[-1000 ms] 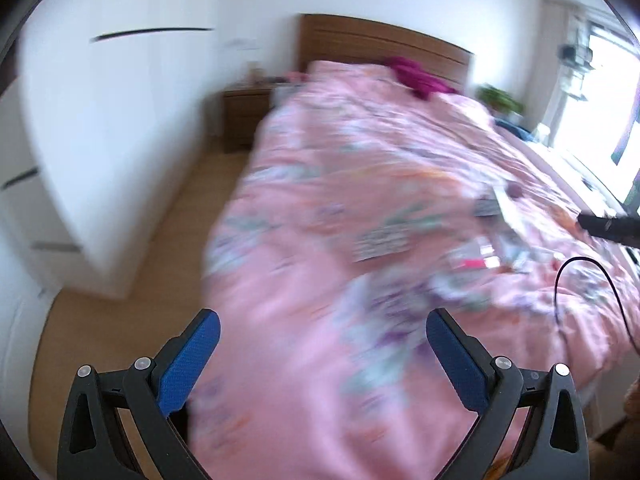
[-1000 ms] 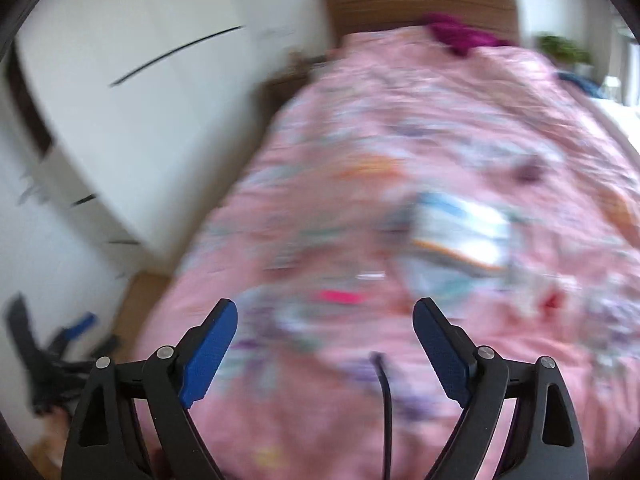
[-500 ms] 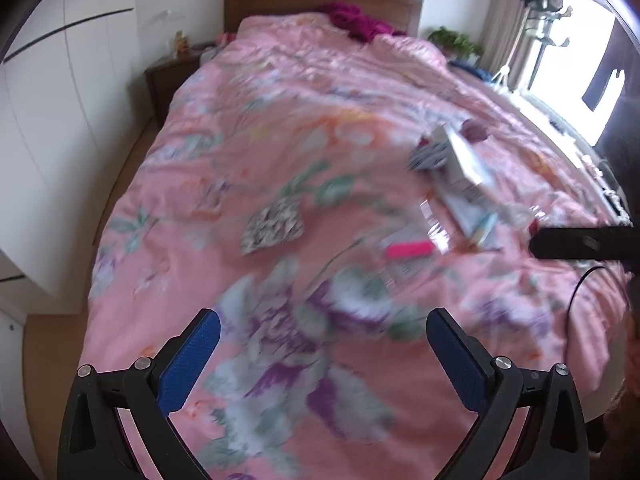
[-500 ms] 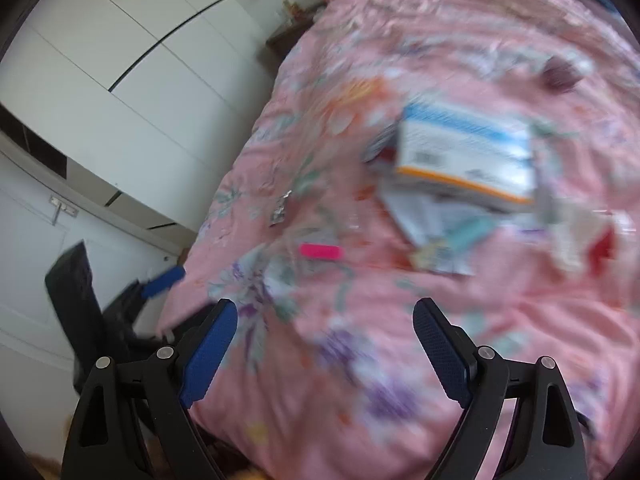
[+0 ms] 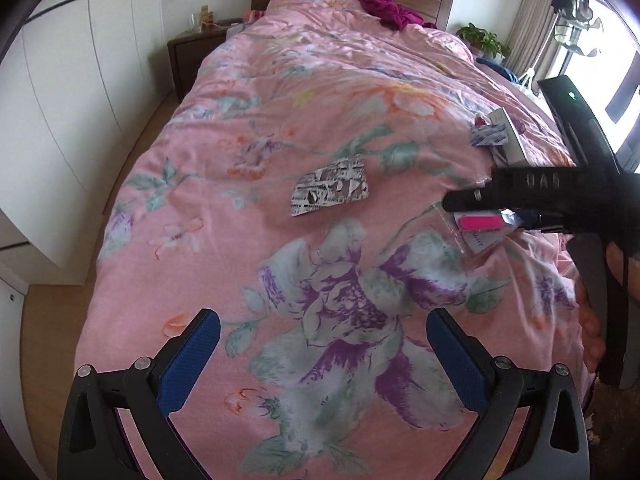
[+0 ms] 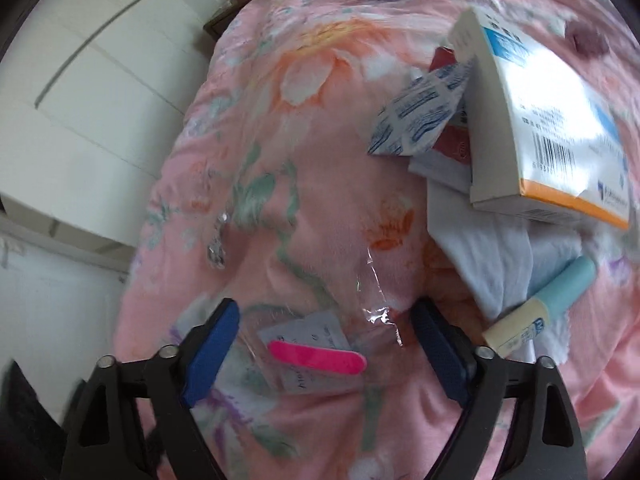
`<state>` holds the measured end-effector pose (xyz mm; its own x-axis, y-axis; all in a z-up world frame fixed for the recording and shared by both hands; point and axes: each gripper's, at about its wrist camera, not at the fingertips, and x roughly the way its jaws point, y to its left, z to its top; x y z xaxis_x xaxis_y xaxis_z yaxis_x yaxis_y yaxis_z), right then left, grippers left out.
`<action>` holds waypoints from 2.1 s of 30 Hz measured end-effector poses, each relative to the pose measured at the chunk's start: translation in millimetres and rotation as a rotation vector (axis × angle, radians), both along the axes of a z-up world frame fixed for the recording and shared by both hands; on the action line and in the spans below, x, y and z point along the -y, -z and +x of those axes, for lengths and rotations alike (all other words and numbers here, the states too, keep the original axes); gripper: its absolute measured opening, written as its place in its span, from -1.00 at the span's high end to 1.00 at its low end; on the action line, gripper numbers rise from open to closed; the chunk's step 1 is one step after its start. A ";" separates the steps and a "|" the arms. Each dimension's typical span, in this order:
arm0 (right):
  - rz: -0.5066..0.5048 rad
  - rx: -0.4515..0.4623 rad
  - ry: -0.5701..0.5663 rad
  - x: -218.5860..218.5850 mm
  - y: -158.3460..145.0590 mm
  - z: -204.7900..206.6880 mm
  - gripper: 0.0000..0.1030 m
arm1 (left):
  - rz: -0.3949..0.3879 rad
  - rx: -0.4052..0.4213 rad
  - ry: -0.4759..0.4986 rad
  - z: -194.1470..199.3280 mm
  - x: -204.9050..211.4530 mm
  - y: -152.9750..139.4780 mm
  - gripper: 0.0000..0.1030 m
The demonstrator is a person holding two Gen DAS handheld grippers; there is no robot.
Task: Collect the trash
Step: 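Swing both tools back to the bed and grasp the plastic wrapper with the right tool, then grasp the silver blister pack with the left tool and lift it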
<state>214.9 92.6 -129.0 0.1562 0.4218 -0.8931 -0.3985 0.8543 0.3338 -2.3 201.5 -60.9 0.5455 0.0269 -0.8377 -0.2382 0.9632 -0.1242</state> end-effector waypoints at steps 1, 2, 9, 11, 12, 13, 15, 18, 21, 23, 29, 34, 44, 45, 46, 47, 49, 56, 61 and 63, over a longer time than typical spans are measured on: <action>-0.001 0.011 -0.003 2.8 -1.8 -2.5 -0.29 | -0.003 -0.001 0.000 0.5 -1.4 2.0 -0.99; 0.018 0.024 0.005 8.2 -4.3 -5.8 -0.16 | -0.005 -0.001 -0.001 1.0 -2.2 3.0 -0.99; 0.128 0.113 -0.046 22.5 -29.1 -11.5 0.83 | -0.003 0.003 0.011 11.0 -6.6 3.5 -0.99; 0.143 0.126 -0.083 20.1 -35.2 -15.5 0.84 | 0.000 0.006 0.014 15.0 -8.4 2.5 -0.99; 0.152 0.122 -0.088 18.5 -36.0 -13.5 0.86 | 0.001 0.008 0.013 17.2 -9.7 2.1 -0.99; 0.162 0.116 -0.091 18.3 -37.0 -12.5 0.86 | -0.003 0.013 0.010 20.7 -11.9 1.6 -0.99; 0.213 0.108 -0.092 21.9 -42.9 -12.7 0.86 | -0.013 0.021 0.016 30.3 -16.8 0.7 -0.99; 0.249 0.110 -0.098 26.3 -53.2 -11.5 0.86 | -0.001 0.033 0.045 53.1 -22.4 1.1 -0.99; 0.282 0.099 -0.100 35.5 -63.2 -10.2 0.86 | 0.036 0.028 0.091 80.5 -25.6 6.6 -0.99; 0.293 0.100 -0.110 39.2 -68.8 -9.1 0.86 | 0.056 0.025 0.122 101.7 -30.0 13.4 -0.99; 0.321 0.065 -0.124 41.2 -66.5 -4.4 0.86 | 0.063 -0.108 0.203 149.7 -29.2 55.5 -0.99; 0.324 0.031 -0.125 42.6 -57.2 -0.1 0.86 | 0.083 -0.131 0.234 165.2 -28.2 66.8 -0.99; 0.350 -0.008 -0.142 44.1 -52.4 -4.0 0.86 | -0.036 -0.172 0.264 187.6 -33.9 82.9 -0.67; 0.352 -0.009 -0.141 45.2 -52.9 -5.1 0.86 | -0.077 -0.182 0.261 188.9 -36.0 85.0 -0.67; 0.352 -0.008 -0.141 46.3 -54.1 -7.1 0.86 | -0.082 -0.185 0.250 189.6 -36.1 85.8 -0.66; 0.354 -0.008 -0.142 47.2 -55.2 -8.2 0.86 | -0.073 -0.183 0.253 189.3 -34.1 85.3 -0.60; 0.359 -0.007 -0.142 48.2 -56.8 -8.9 0.86 | -0.093 -0.177 0.261 187.3 -32.4 83.2 -0.33; 0.368 -0.004 -0.147 49.1 -60.8 -14.1 0.86 | -0.105 -0.113 0.264 175.9 -29.7 63.4 -0.16; 0.373 0.021 -0.161 49.0 -70.3 -20.7 0.86 | -0.109 -0.036 0.233 161.6 -24.7 29.9 -0.16; 0.376 0.026 -0.167 49.0 -73.5 -22.5 0.86 | -0.093 -0.002 0.198 146.3 -22.5 15.9 -0.17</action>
